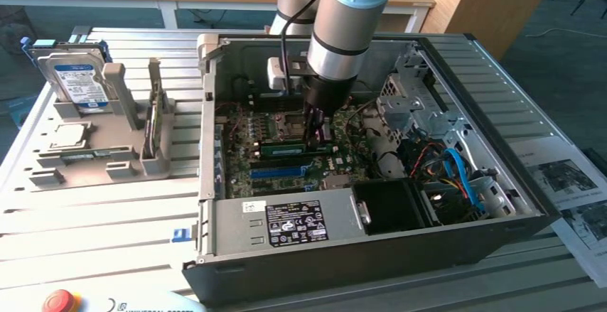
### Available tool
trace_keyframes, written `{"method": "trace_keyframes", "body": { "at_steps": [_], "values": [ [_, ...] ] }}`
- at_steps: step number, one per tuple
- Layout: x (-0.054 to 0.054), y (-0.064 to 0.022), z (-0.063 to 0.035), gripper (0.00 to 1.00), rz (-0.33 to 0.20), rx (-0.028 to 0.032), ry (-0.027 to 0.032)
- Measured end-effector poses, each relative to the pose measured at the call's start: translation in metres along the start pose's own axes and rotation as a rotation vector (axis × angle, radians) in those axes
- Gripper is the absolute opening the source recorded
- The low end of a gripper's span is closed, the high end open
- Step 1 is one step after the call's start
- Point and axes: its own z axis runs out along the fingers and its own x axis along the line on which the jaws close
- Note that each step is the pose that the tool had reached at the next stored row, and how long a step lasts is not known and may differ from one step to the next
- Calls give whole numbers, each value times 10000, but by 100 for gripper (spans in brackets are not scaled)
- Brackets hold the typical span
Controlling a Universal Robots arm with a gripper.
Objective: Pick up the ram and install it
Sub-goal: 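Insert the ram into the slot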
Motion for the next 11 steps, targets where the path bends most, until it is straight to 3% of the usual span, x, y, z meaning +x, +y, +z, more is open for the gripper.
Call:
{"method": "trace_keyframes", "body": {
  "at_steps": [11],
  "values": [
    [-1,2,-39,31,1,0,1]
  ]
}}
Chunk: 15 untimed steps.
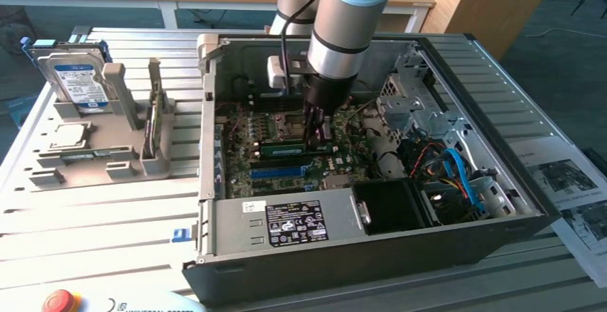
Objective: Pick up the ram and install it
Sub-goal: 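Insert the ram into the slot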
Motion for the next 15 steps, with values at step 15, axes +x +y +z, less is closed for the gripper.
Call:
{"method": "trace_keyframes", "body": {
  "at_steps": [15],
  "values": [
    [-16,32,-546,31,0,0,0]
  ]
}}
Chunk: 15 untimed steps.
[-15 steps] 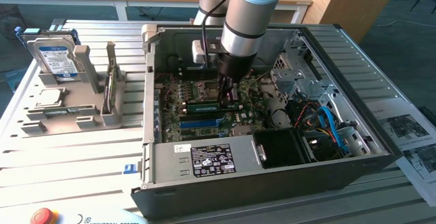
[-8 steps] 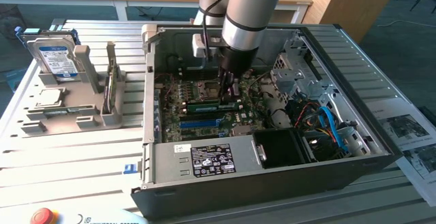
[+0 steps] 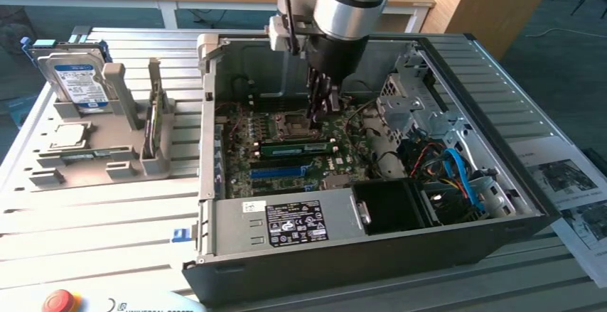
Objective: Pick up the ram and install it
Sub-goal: 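Insert the ram into the slot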
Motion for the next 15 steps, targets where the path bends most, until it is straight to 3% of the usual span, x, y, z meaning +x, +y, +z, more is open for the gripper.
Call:
{"method": "trace_keyframes", "body": {
  "at_steps": [2,4,10,15],
  "values": [
    [-6,12,-196,31,0,0,0],
    [-7,15,-255,31,0,0,-1],
    [-12,24,-413,31,0,0,-1],
    [-12,25,-428,31,0,0,-2]
  ]
}}
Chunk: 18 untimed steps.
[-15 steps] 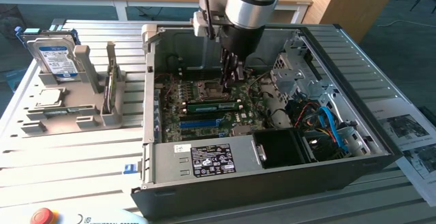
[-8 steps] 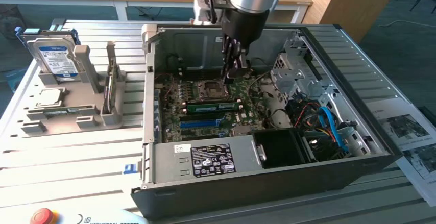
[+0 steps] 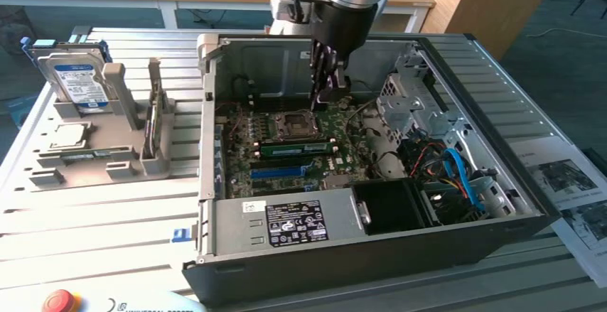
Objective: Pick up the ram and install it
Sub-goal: 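Insert the ram into the slot, then press down the ram until it locks into place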
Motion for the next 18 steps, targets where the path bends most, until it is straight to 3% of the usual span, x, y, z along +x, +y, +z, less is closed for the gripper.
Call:
{"method": "trace_keyframes", "body": {
  "at_steps": [18],
  "values": [
    [0,0,0,29,0,0,1]
  ]
}}
